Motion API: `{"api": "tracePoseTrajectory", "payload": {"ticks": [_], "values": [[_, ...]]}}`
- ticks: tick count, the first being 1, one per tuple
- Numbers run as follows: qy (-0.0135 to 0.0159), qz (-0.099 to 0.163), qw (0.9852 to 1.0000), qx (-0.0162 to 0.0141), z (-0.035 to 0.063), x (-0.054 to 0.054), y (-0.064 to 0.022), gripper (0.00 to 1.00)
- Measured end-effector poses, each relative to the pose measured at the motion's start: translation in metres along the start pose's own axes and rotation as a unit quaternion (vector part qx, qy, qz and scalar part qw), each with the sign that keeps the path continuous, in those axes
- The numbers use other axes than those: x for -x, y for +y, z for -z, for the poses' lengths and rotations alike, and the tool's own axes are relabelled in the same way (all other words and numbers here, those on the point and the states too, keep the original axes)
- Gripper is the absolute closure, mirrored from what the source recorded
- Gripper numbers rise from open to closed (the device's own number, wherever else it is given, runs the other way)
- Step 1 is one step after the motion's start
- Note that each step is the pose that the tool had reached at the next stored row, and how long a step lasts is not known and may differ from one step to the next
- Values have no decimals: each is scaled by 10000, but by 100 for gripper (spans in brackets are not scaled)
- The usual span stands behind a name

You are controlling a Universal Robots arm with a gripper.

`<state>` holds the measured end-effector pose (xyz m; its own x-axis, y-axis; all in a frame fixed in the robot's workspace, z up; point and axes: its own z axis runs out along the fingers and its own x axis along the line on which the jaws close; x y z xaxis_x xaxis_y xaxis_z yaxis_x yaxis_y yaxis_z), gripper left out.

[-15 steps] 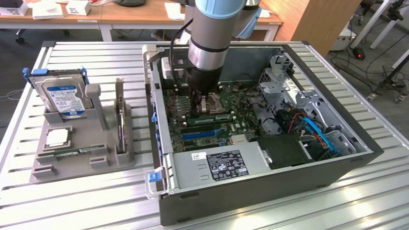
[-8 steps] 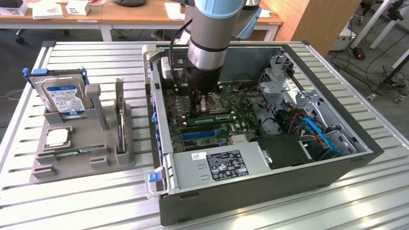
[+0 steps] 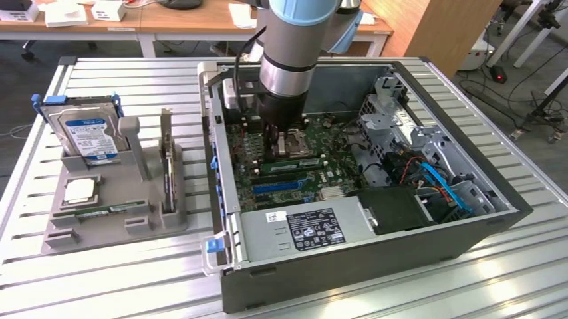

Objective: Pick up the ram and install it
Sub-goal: 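Press down the ram until it locks into place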

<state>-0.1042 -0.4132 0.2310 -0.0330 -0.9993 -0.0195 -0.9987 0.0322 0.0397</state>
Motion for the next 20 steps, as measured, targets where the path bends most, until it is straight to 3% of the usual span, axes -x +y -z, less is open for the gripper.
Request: {"api": "tracePoseTrajectory", "payload": {"ticks": [20], "values": [[2,1,10000,1,-55,-3,17,91]]}}
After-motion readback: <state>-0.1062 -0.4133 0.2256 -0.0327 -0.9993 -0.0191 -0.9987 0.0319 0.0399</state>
